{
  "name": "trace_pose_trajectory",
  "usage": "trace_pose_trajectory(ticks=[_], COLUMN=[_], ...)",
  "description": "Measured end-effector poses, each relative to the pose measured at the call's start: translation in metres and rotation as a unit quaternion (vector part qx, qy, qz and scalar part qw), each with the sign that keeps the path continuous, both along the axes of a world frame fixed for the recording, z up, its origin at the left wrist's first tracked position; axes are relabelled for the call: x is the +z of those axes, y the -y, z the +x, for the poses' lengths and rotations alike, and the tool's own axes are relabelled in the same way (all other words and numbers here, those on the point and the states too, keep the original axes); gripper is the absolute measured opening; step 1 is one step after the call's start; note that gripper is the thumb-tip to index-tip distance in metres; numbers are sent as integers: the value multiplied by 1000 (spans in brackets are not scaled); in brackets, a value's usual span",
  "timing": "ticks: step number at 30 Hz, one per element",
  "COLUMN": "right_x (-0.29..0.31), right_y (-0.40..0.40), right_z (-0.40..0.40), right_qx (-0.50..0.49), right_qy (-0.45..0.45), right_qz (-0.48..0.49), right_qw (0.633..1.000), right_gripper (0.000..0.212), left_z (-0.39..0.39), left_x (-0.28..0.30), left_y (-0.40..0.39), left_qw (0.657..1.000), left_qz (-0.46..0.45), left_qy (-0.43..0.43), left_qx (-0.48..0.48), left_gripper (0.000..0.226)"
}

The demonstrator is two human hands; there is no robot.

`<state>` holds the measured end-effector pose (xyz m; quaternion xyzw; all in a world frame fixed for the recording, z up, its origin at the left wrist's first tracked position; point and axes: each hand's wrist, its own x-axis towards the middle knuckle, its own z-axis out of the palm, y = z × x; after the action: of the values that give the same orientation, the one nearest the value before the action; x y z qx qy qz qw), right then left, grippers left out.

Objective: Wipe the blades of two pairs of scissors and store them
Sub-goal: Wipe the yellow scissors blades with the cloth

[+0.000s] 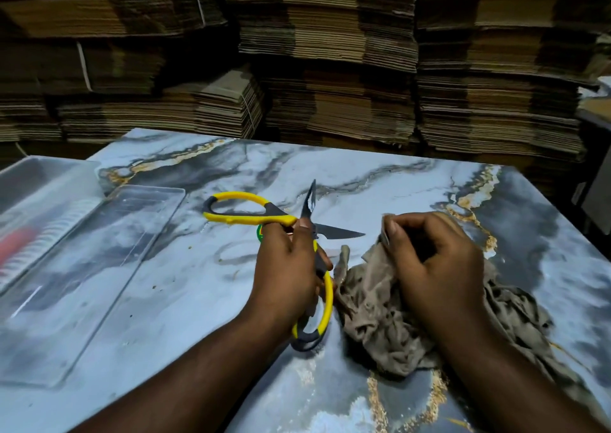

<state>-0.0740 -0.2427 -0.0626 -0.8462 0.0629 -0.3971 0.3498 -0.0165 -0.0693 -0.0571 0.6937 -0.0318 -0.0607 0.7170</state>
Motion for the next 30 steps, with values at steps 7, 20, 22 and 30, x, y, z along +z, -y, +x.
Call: trace_pose_trajectory(ticks=[7,20,22,30], right_x=[-12,-11,-13,-12], right_y=[-5,-8,-6,8], right_z=[22,12,14,10], right_qx=[40,104,91,57], right_qy=[-74,-68,-69,-106], right_qz=[-57,-22,-41,-124], right_qw=[995,992,993,985], right_gripper=[4,5,6,7], left_z=[-1,0,1,5], left_x=[2,-1,-1,-2], left_y=[-4,-3,-4,-7], left_qw=[999,999,999,999], left_qz=[-24,-9,-13,-21], left_qy=[-18,-6,-7,-20], left_qx=[-16,-40,-47,-41], left_gripper=[30,29,27,26])
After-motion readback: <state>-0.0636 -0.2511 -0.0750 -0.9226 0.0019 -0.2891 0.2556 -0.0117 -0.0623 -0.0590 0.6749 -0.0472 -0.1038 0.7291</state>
